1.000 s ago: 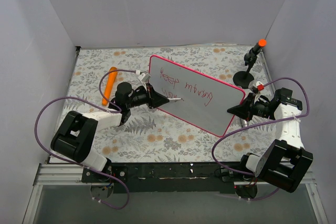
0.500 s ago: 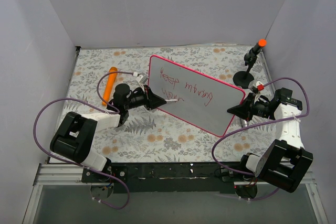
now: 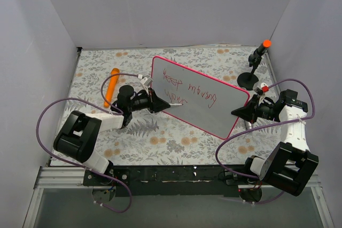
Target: Write a sentence on the whiteboard
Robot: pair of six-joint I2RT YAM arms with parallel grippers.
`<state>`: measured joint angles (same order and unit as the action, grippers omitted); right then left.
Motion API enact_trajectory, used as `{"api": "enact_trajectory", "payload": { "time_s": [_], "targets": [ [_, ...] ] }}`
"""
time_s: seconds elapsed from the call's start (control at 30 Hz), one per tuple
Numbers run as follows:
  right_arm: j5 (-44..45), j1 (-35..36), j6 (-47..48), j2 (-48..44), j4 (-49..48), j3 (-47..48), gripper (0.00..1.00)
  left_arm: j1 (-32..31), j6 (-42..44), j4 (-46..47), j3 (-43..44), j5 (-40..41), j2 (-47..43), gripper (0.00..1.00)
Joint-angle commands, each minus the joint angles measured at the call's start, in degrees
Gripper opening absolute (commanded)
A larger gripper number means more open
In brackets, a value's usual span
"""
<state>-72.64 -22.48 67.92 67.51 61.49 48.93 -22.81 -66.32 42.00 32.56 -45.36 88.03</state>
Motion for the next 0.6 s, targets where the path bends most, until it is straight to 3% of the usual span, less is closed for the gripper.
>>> {"api": "enact_trajectory", "payload": {
  "time_s": [0.0,0.57],
  "targets": [
    [3.38,0.24,2.66,-0.27,-0.41,-0.41,0.01,-0.57,-0.12,0.89,2.33,-0.60,0.83,0.00],
    [3.47,0.24,2.83,-0.18,-0.32,-0.41,0.01,-1.45,-1.44,1.25,4.97,-0.16,-0.67,0.00]
  ]
}}
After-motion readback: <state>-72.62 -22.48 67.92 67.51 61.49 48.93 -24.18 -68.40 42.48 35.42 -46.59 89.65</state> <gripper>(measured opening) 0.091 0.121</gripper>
